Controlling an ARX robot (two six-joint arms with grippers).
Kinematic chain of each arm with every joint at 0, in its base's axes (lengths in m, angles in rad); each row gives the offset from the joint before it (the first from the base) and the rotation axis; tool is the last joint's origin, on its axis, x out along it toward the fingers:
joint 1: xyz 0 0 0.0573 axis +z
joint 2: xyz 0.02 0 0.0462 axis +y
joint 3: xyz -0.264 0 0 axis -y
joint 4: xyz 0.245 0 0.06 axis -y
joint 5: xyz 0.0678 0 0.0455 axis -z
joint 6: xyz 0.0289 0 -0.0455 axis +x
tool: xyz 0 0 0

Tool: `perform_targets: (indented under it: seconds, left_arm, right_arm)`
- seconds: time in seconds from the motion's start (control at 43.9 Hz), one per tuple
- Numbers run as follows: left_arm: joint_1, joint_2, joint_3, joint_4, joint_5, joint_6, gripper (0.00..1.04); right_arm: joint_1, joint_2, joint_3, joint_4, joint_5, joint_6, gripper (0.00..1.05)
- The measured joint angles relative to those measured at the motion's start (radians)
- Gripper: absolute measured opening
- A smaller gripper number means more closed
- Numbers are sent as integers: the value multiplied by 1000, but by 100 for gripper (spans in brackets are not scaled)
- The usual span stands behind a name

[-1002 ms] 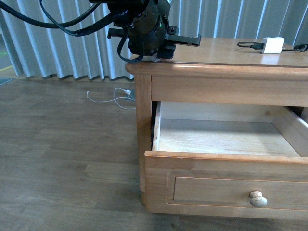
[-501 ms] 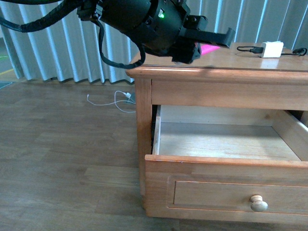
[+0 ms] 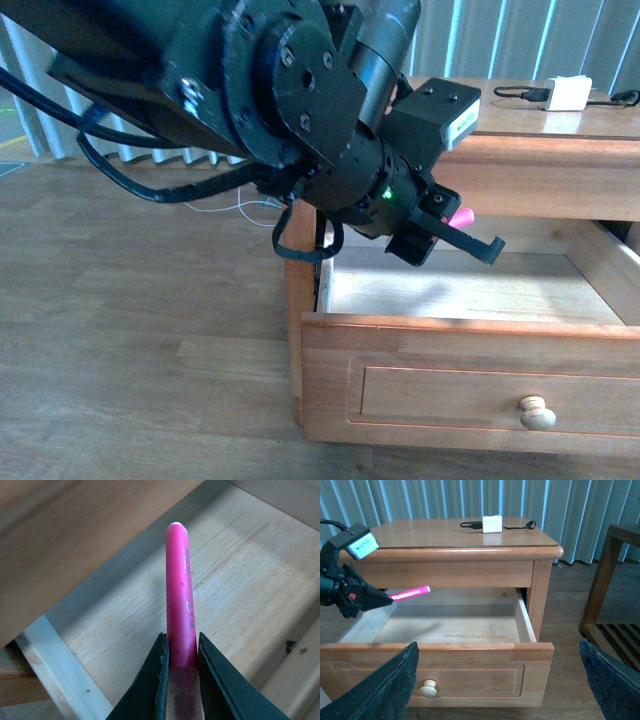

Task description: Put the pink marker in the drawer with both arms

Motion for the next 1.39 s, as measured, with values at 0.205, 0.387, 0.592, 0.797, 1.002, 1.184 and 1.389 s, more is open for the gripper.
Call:
perform_targets:
  seconds: [0.205,0.387,0.592,0.797,1.002,1.184,1.389]
  left_arm:
    - [-29,99,78,-3,-36,-9,14]
    - [-51,147,114,-3,-66,-13,14]
    - [-66,159,119,3,-69,-16,45]
    - [-64,68,16,68,-117,-6,79]
    - [-11,-192,-201,193,-202,-4,98]
    - [85,-475,-407,242,-230,-79,99]
    - [223,-828,-625,238,-238,-181,99]
  right_arm:
    - [0,0,0,0,0,0,96]
    - [0,0,0,0,0,0,96]
    - [0,0,0,0,0,0,96]
    - [0,0,0,0,0,0,96]
    - [0,0,0,0,0,0,96]
    - [0,0,0,0,0,0,96]
    - [0,0,0,0,0,0,96]
